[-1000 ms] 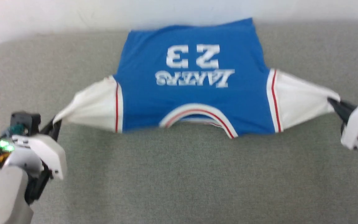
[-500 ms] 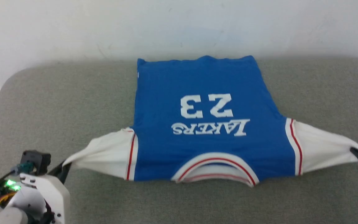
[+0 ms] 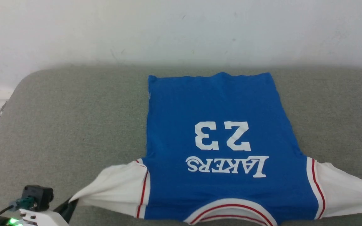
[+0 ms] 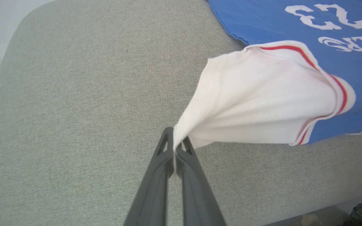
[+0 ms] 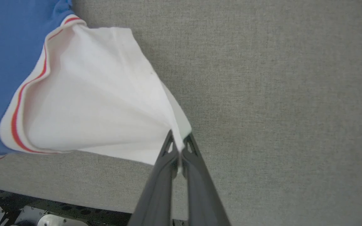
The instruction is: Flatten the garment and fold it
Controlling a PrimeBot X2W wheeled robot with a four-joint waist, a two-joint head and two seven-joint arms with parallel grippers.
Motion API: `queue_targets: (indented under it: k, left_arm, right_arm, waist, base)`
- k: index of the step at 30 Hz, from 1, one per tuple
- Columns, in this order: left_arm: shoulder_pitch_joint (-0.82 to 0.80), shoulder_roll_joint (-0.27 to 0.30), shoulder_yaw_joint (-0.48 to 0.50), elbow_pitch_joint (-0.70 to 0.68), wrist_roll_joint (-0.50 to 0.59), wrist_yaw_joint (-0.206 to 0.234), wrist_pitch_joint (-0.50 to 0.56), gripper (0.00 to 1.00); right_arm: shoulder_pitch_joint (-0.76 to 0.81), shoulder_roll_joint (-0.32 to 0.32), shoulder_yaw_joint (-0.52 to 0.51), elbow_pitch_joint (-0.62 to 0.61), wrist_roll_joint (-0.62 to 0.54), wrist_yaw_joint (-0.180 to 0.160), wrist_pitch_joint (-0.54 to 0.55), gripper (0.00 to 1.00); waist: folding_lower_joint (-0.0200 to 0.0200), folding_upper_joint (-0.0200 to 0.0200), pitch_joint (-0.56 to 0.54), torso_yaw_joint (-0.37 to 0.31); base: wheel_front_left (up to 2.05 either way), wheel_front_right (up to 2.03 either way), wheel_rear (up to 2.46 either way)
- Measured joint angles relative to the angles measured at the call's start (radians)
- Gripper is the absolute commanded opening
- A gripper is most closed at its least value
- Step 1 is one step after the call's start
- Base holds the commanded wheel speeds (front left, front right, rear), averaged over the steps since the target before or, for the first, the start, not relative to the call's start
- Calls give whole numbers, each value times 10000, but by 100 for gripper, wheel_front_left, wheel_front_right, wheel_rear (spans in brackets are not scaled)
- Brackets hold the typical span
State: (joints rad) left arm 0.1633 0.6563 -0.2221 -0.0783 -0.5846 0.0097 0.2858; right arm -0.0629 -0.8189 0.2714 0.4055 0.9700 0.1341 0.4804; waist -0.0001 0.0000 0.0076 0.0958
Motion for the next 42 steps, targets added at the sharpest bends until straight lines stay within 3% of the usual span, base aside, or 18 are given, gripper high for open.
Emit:
queue_targets:
  k: [6,7,8,13,18,25,29,42]
  left_arm:
    - [23,-654,-364,-196,-334,0,-58,0]
    - [-1,-746,-433,-176,-334,0,-63,0]
    - [-26,-844,-491,-148,-334,0,-119,0]
    - [-236,-1248,-817,-84,-499,-104,-144,0]
    - [-301,-1298,-980,-349,-495,-178,-144,0]
    - [-508,-1492,-1235,-1204,-424,-173,-117,0]
    - [-748,-1695,-1388,-1628,-372,-161,-134,0]
    - [-2026,-2489,-2111,-1868,303,-355,-736,0]
  right_arm:
    - [316,627,-1018,-453,-786,-12,209,0]
    - [316,765,-1179,-539,-932,-12,205,62]
    - [316,895,-1361,-617,-1066,-12,228,100]
    - [255,1515,-2219,-1315,-1365,-25,570,100]
    - [-527,2255,-3032,-2194,-1569,-27,1018,100]
    - [-2460,2878,-3200,-2675,-2410,-27,2109,100]
    - [-4016,2869,-3060,-2257,-3049,-27,2537,100]
    - [-8594,2153,-2796,941,-5221,-27,3837,100]
  waist:
    - [1,0,227,100]
    - [1,0,275,121]
    - [1,0,325,142]
    - [1,0,616,284]
    - [1,0,962,522]
    - [2,0,1679,967]
    - [2,0,2229,1286]
    - [3,0,4215,2607]
  base:
    - [0,0,0]
    - [0,0,0]
    - [0,0,0]
    - [0,0,0]
    - [0,0,0]
    - [0,0,0]
    - [0,0,0]
    - [0,0,0]
